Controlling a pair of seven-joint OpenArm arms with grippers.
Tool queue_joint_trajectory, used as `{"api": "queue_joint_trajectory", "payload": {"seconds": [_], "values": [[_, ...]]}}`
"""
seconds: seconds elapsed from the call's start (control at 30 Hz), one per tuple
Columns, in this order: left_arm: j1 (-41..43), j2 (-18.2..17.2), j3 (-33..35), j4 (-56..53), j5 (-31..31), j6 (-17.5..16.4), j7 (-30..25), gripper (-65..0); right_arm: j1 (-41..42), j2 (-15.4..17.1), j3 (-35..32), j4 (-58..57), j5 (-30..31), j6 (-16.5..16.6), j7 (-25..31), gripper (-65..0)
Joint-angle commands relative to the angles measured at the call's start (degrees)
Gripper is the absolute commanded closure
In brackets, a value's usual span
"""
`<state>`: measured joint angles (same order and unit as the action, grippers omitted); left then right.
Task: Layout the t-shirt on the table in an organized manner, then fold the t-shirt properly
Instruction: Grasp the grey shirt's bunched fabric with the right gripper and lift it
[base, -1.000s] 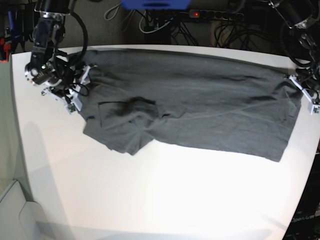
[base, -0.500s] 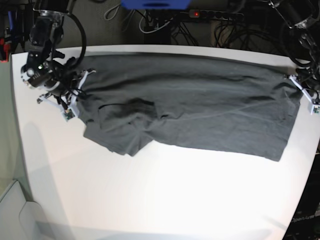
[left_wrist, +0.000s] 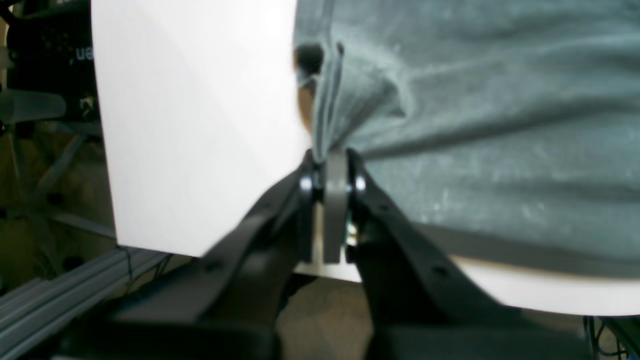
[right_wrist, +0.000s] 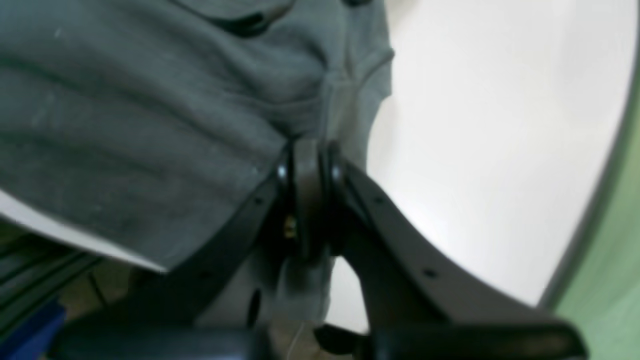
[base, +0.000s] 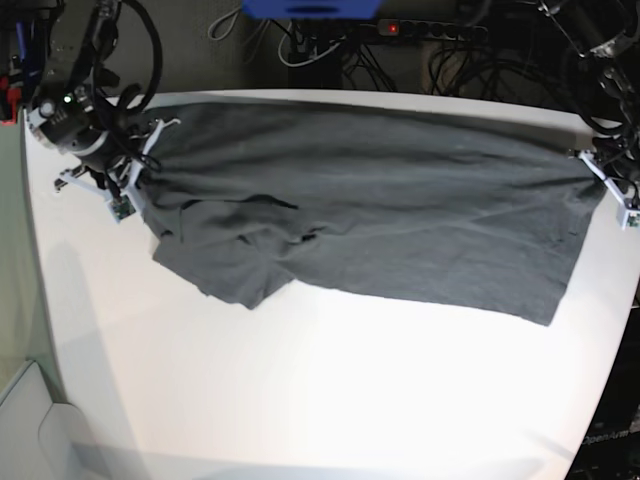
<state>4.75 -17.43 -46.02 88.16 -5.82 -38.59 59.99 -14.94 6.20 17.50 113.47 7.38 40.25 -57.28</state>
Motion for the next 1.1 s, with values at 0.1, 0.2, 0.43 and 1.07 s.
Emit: {"api": "queue_joint_trajectory", "payload": {"seconds": [0.1, 0.2, 0.43, 1.07], "values": [[-0.67, -1.34, -0.44, 0.85, -0.20, 0.39, -0.78, -0.6, -4.01, 0.62, 0.22, 2.27, 5.94, -0.25, 5.54, 0.0], [-0.58, -1.34, -0.44, 0.76, -0.20, 0.39, -0.78, -0.6, -5.32, 2.29, 0.13, 2.62, 11.30, -0.25, 6.77, 0.0], [-0.23, -1.34, -0.44, 0.76, -0.29, 0.39, -0.78, -0.6, -4.80, 6.86, 1.18, 2.62, 20.27, -0.25, 6.86, 0.0], [-0.49, -1.34, -0.44, 0.59, -0.11, 0.39, -0.78, -0.6, -13.50, 8.70, 4.35, 2.53, 26.69, -0.25, 16.44, 0.0]]}}
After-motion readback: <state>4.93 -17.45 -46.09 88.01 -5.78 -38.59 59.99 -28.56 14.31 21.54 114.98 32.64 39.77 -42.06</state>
